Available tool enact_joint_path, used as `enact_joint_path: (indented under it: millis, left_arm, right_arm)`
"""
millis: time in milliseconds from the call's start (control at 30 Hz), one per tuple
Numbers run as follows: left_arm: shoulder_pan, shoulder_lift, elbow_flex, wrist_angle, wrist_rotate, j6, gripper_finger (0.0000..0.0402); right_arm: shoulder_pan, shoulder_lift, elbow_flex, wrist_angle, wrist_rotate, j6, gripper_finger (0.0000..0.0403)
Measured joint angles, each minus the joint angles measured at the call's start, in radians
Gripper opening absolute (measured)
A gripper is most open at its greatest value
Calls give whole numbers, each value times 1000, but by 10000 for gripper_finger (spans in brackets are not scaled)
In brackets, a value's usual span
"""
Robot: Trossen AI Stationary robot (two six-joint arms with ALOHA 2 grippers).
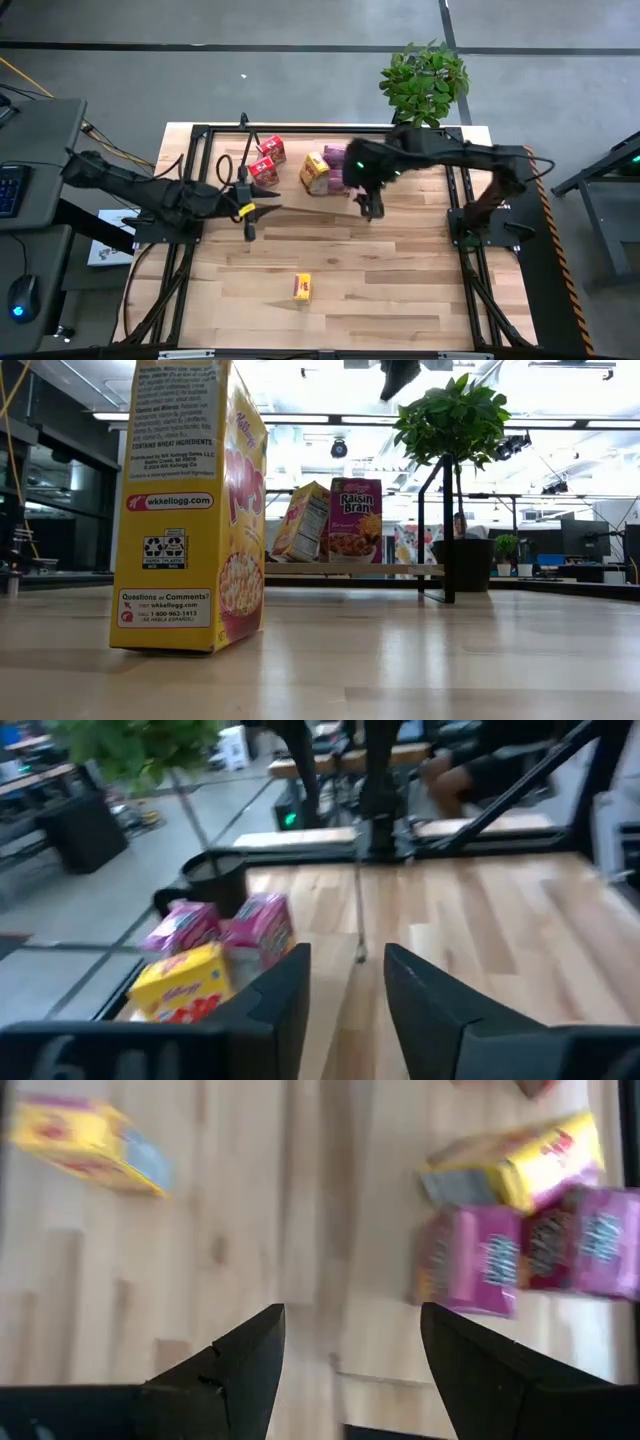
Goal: Stack cereal on shelf
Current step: Put the yellow cereal box on the shelf
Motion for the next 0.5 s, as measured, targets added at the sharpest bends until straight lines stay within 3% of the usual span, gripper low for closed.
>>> enact_joint_path:
  millis: [133,333,500]
  left_arm:
    - [37,0,0,51,120,14,141]
    - [62,0,0,121,336,-60,169]
    - [21,32,0,203,466,-92,201]
  right_arm:
    - [103,-173,-251,202,44,93,226]
    - [272,-420,-636,540,228,274,226]
    - [364,-529,-814,757,321,351,226]
